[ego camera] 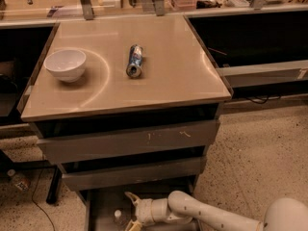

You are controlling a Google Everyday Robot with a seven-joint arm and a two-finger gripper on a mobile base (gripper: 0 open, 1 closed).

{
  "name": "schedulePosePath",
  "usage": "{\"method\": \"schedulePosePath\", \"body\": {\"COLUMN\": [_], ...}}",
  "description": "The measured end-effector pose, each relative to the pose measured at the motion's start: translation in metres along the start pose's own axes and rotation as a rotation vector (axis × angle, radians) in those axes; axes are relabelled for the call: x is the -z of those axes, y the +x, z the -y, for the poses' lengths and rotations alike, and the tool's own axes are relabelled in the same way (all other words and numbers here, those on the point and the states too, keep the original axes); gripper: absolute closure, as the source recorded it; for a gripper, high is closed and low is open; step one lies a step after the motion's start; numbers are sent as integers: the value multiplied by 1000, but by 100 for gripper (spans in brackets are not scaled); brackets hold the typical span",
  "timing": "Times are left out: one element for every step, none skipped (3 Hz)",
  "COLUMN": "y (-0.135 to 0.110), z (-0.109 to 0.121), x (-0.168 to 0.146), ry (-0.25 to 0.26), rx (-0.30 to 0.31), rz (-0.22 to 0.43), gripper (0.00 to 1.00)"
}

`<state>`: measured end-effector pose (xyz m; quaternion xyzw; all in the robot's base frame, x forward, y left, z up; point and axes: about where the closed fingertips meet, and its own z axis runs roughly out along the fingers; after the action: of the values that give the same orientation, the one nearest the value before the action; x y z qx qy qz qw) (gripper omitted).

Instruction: Pick water bottle from bottom drawer and place on counter

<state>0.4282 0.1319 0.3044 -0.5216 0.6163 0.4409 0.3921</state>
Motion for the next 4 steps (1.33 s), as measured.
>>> {"method": "schedulePosePath", "body": {"y": [8,15,36,38], "z": [8,9,17,18], "x": [-10,-20,-49,-53], "ry": [14,15,-7,-11], "rx": [35,38,35,30], "rz": [3,11,5,3], "gripper": [0,0,0,0]}}
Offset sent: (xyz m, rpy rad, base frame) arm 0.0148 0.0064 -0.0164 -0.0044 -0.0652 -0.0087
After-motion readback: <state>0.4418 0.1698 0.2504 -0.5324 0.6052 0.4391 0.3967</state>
